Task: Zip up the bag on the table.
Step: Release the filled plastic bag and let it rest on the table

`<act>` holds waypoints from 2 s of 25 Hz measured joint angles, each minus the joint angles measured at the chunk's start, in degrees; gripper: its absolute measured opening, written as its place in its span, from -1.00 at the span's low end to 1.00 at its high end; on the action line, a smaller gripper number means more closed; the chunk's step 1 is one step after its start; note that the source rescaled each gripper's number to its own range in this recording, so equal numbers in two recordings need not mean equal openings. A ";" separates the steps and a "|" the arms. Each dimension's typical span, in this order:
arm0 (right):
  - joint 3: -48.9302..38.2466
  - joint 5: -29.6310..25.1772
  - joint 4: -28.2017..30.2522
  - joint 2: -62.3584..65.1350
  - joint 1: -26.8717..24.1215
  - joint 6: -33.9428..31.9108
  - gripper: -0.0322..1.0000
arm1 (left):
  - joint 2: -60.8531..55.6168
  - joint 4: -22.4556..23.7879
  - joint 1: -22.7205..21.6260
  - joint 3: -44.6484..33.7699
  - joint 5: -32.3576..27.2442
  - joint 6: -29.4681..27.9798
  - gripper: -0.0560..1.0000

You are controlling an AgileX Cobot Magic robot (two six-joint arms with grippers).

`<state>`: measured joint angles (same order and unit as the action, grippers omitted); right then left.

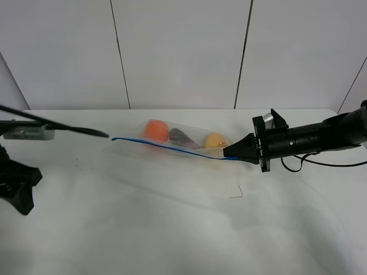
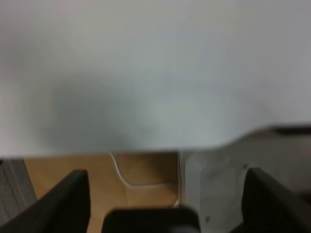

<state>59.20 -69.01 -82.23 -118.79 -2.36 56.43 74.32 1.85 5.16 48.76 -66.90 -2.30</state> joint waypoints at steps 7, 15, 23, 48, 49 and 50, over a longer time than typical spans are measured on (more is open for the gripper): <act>0.00 0.05 0.00 0.00 0.00 0.00 -0.94 | -13.77 0.00 0.00 -12.90 0.11 0.14 0.99; 0.00 0.05 0.00 0.00 0.00 0.00 -0.94 | -28.05 0.00 0.00 -20.13 6.42 0.31 0.99; 0.00 0.05 0.00 0.00 0.00 0.00 -0.94 | -36.01 0.00 0.00 -20.19 6.82 0.31 0.99; 0.00 0.05 0.00 0.00 0.00 0.00 -0.94 | -70.37 0.00 0.00 -20.44 6.78 0.35 0.99; 0.00 0.05 0.00 0.00 0.00 0.00 -0.94 | -71.58 0.00 0.00 -20.44 6.78 0.35 0.99; 0.00 0.05 0.00 0.00 0.00 0.00 -0.94 | -72.68 0.00 0.00 -20.44 6.78 0.35 0.99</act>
<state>59.20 -68.96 -82.23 -118.79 -2.36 56.43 1.65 1.85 5.16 28.32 -60.12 -1.95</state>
